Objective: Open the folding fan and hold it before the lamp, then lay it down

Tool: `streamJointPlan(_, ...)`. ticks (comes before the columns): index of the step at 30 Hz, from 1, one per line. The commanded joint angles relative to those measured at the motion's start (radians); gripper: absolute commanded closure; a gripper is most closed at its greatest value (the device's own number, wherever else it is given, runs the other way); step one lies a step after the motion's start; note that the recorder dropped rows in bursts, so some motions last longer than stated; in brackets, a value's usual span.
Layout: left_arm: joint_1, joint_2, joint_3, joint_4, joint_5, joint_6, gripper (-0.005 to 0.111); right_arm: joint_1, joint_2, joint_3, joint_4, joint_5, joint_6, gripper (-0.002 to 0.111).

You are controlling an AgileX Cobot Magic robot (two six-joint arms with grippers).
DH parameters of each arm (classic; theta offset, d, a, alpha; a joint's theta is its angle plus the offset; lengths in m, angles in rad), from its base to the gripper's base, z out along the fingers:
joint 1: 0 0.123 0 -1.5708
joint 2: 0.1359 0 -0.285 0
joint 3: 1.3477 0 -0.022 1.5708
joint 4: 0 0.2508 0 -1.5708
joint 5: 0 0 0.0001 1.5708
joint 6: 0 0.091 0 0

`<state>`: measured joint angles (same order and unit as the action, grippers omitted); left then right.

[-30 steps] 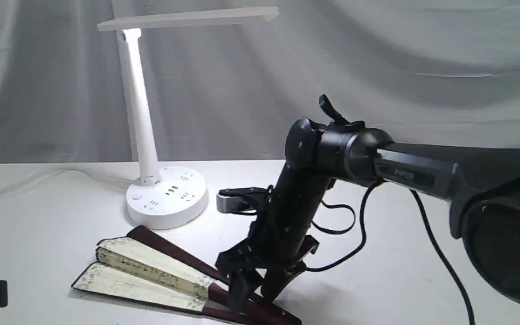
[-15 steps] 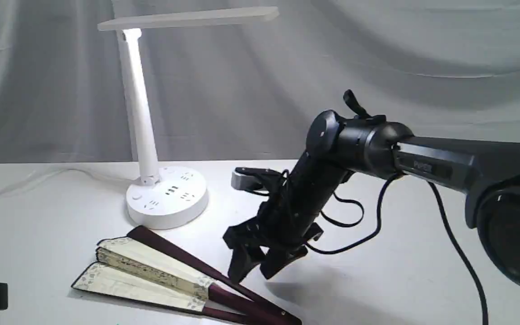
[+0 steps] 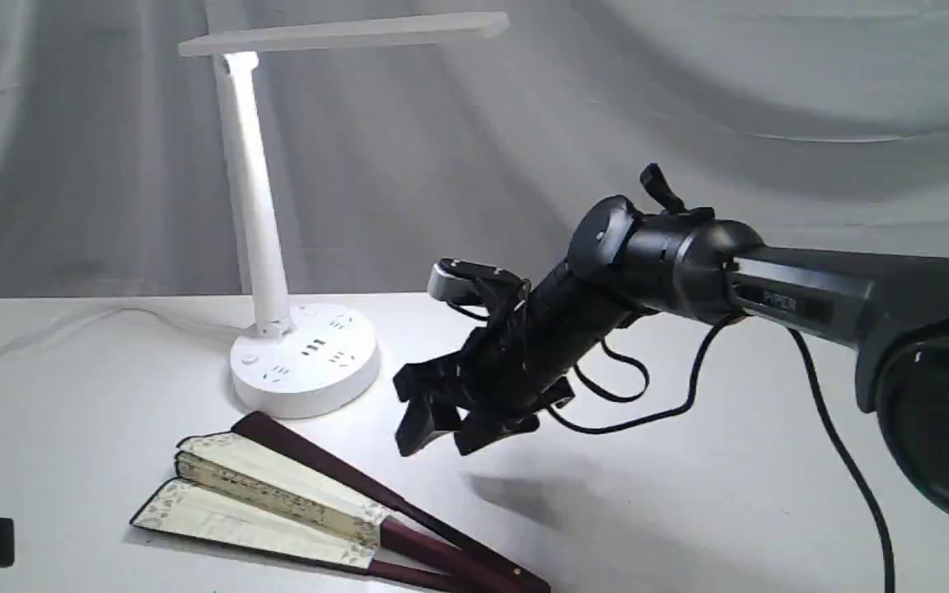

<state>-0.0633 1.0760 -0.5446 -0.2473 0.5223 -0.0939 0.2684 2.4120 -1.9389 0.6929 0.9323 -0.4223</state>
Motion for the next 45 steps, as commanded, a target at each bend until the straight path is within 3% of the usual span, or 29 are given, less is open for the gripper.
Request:
streamJointPlan(1,-0.005,0.0,-0.005,-0.009,-0.002,-0.001,0.085,-0.004,-0.006,0.006,0.08,-0.013,-0.044,0.051)
streamJointPlan(25,-0.005,0.0,-0.005,-0.009,0.009,-0.001,0.085,-0.001,0.178,0.006,0.5,0.033,-0.182,0.051)
streamJointPlan(30,-0.005,0.0,-0.005,-0.009,0.009,-0.001,0.085,0.0,0.181,0.006,0.539,0.029,-0.228,0.051)
streamJointPlan(37,-0.005,0.0,-0.005,-0.009,-0.003,-0.001,0.085,0.002,0.199,0.006,0.553,0.033,-0.218,0.063)
streamJointPlan(45,-0.005,0.0,-0.005,-0.009,0.0,-0.001,0.085,0.002,0.212,0.006,0.505,0.093,-0.182,0.055)
